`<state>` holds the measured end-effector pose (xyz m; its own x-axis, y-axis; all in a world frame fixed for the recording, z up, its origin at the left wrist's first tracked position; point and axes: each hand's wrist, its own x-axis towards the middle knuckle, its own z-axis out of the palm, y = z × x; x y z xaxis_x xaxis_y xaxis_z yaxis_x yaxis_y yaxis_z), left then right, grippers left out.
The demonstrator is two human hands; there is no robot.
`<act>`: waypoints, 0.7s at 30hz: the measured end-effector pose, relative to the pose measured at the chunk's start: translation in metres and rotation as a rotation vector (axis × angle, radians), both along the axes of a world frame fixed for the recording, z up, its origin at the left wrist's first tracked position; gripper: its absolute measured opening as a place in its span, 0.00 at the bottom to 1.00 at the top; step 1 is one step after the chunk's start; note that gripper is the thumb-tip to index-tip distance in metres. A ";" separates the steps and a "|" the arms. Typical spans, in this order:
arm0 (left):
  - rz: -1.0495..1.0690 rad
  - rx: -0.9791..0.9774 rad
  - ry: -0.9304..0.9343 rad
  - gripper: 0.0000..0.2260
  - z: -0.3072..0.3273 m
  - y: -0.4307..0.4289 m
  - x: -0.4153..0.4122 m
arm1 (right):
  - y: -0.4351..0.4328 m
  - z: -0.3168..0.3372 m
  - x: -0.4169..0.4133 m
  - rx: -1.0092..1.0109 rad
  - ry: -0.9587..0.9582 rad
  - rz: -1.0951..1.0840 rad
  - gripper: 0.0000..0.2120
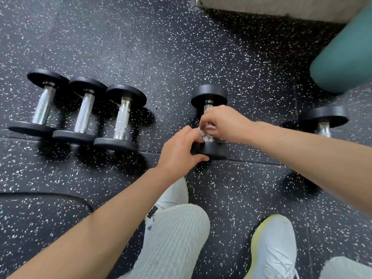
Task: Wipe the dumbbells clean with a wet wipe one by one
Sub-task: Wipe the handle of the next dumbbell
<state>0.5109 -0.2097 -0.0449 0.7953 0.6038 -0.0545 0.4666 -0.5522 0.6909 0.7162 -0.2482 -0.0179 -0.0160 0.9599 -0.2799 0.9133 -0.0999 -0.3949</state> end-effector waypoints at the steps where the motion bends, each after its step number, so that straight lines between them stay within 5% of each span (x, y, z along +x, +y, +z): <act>1: -0.003 -0.005 -0.001 0.22 0.000 0.001 0.000 | 0.003 -0.002 0.000 0.045 -0.029 -0.053 0.04; 4: -0.003 -0.033 -0.008 0.21 -0.001 0.002 -0.002 | 0.006 -0.006 -0.003 0.097 -0.030 -0.202 0.06; 10: 0.014 -0.081 -0.041 0.21 -0.005 -0.001 -0.006 | -0.007 0.009 -0.004 -0.217 0.136 -0.042 0.04; 17: -0.014 -0.101 -0.021 0.19 -0.001 -0.001 0.001 | 0.008 -0.003 0.005 0.075 -0.013 -0.175 0.04; 21: -0.022 -0.107 -0.026 0.20 -0.003 0.000 0.000 | -0.002 0.001 -0.001 -0.027 0.034 -0.159 0.06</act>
<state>0.5112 -0.2102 -0.0476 0.8102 0.5781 -0.0972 0.4366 -0.4845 0.7580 0.7153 -0.2498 -0.0173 0.1252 0.9434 -0.3071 0.8713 -0.2526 -0.4208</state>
